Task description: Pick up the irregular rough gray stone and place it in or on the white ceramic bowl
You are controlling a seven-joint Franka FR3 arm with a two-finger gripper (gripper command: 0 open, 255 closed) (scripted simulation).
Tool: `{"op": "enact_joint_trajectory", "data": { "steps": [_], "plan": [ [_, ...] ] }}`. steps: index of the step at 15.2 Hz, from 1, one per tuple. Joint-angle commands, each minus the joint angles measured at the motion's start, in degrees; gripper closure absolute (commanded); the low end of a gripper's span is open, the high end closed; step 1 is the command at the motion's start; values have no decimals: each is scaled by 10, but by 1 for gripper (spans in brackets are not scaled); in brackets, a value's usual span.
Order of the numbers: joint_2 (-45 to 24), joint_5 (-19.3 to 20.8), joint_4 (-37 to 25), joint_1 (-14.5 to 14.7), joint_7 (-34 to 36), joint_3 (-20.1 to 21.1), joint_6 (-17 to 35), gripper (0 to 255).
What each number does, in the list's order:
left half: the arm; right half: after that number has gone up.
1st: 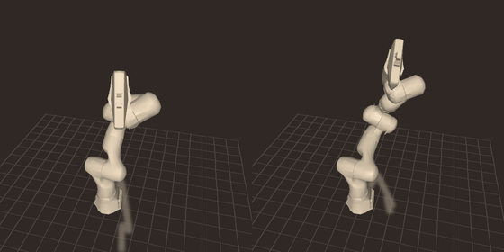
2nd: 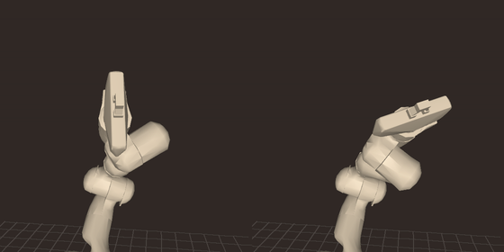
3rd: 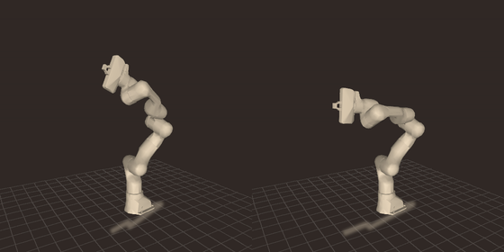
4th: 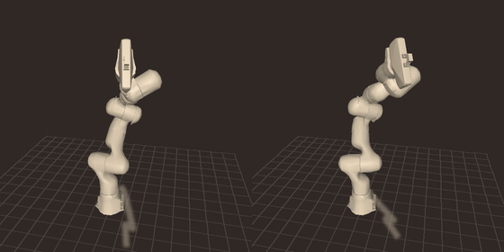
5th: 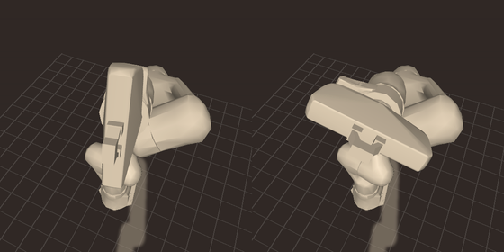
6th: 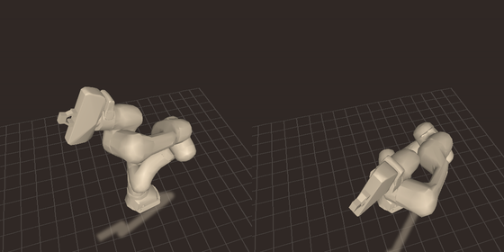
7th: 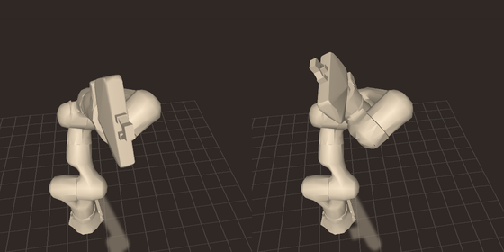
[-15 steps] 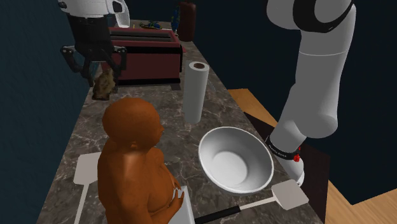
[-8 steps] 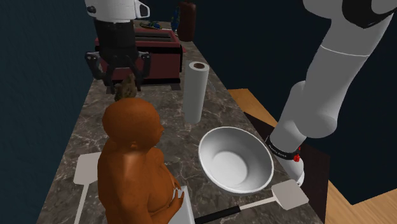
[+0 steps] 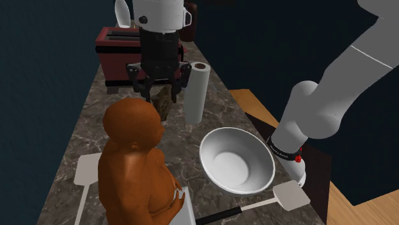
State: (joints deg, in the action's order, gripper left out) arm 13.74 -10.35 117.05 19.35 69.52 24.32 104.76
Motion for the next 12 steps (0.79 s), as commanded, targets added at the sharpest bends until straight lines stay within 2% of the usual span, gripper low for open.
{"op": "enact_joint_trajectory", "data": {
  "steps": [1, 12],
  "plan": [
    [45, -19, 42, 9, 0, 0, 0, 255],
    [279, -103, 206, 86, 33, 2, -58, 255]
  ]
}}
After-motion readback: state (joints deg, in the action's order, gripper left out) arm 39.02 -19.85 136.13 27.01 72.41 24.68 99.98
